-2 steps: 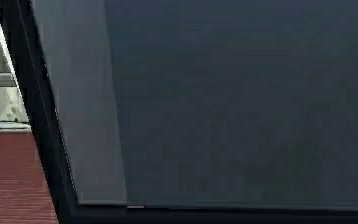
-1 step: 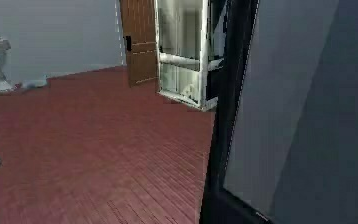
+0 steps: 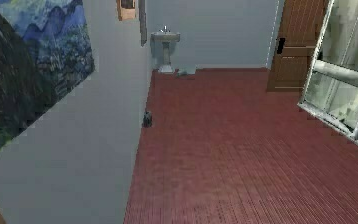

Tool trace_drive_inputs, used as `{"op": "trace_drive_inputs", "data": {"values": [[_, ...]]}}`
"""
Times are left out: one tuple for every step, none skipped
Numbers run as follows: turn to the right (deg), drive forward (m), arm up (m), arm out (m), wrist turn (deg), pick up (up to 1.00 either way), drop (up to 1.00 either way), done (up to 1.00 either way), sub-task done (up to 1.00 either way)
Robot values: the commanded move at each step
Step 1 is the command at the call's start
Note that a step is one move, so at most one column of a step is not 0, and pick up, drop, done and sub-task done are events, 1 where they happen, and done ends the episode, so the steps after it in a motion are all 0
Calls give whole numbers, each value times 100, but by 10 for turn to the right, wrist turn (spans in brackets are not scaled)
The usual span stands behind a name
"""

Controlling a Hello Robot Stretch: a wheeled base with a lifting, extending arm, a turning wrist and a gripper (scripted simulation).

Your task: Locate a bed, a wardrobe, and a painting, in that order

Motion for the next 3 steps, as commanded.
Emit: {"op": "trace_drive_inputs", "data": {"values": [[0, 40, 0, 0, 0, 0, 0, 0, 0], [450, 0, 0, 0, 0, 0, 0, 0, 0], [120, 0, 0, 0, 0, 0, 0, 0, 0]]}}
